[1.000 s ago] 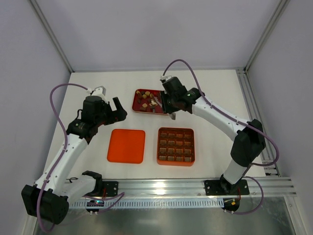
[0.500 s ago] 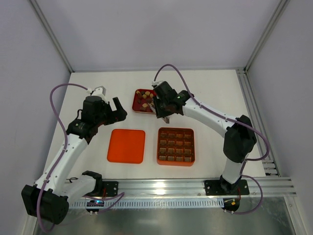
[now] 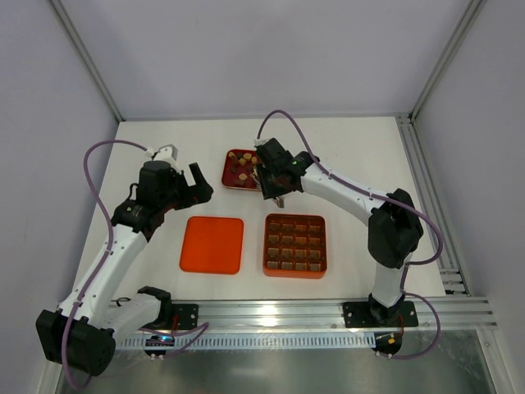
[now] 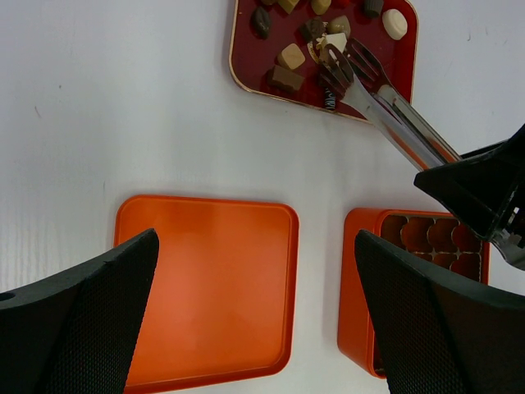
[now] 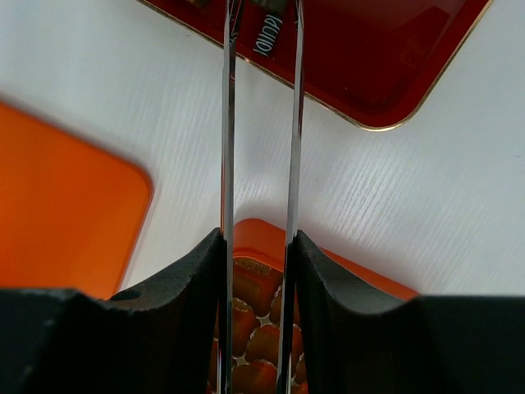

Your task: Pack the chocolate

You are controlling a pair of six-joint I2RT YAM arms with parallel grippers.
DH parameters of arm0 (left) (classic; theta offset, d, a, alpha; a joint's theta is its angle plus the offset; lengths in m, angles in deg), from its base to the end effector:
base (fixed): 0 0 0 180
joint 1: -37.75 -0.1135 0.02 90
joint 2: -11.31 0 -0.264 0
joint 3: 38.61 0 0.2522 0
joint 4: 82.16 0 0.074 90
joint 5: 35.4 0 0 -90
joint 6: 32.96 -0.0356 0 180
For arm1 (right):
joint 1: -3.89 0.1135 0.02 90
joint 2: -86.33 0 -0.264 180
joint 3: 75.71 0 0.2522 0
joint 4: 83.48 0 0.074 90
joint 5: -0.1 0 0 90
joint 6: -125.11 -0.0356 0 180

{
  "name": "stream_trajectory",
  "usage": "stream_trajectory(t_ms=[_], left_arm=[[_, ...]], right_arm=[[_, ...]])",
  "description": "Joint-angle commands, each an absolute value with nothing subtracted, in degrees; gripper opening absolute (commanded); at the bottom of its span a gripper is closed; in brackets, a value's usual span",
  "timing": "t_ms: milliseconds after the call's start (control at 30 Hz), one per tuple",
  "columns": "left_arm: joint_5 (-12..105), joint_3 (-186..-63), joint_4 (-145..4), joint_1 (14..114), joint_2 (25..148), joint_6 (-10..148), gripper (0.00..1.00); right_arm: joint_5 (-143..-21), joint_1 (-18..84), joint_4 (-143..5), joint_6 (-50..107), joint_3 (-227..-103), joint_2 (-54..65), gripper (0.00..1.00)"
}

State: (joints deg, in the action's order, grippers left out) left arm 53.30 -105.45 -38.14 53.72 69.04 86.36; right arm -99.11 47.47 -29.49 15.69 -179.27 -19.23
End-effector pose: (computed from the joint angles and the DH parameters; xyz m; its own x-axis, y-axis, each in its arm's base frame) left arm 0.2093 -0.0607 0.3139 -0.6232 -0.3309 -0.7086 -0.0140 0.9107 -0.4129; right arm 0.2965 0.2743 0.2686 -0.7710 -0.2807 -0.5716 -0.3809 0.9226 0.0608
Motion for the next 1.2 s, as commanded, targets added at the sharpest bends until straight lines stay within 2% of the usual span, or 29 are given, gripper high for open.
stream_trajectory(t_ms=[0, 500, 733, 1167], left_arm=[[53.81, -105.28, -39.13, 53.57, 68.35, 85.25, 1.0], [53.81, -105.37, -39.04, 53.57, 68.61, 85.43, 1.0], [53.98, -105.46, -38.95, 53.57, 68.52, 85.34, 1.0], [54.16, -105.46, -39.04, 53.57, 68.35, 85.43, 1.0]], right_arm=[[-100.18, 47.75, -29.82, 15.78, -181.84, -19.66, 0.41], [-99.65, 47.75, -30.08, 15.95, -181.32, -20.02, 0.41], [-99.65, 47.84, -29.73, 15.95, -181.49, -19.31, 0.36], [-101.85, 47.66, -29.03, 16.13, -182.63, -16.5, 0.34]])
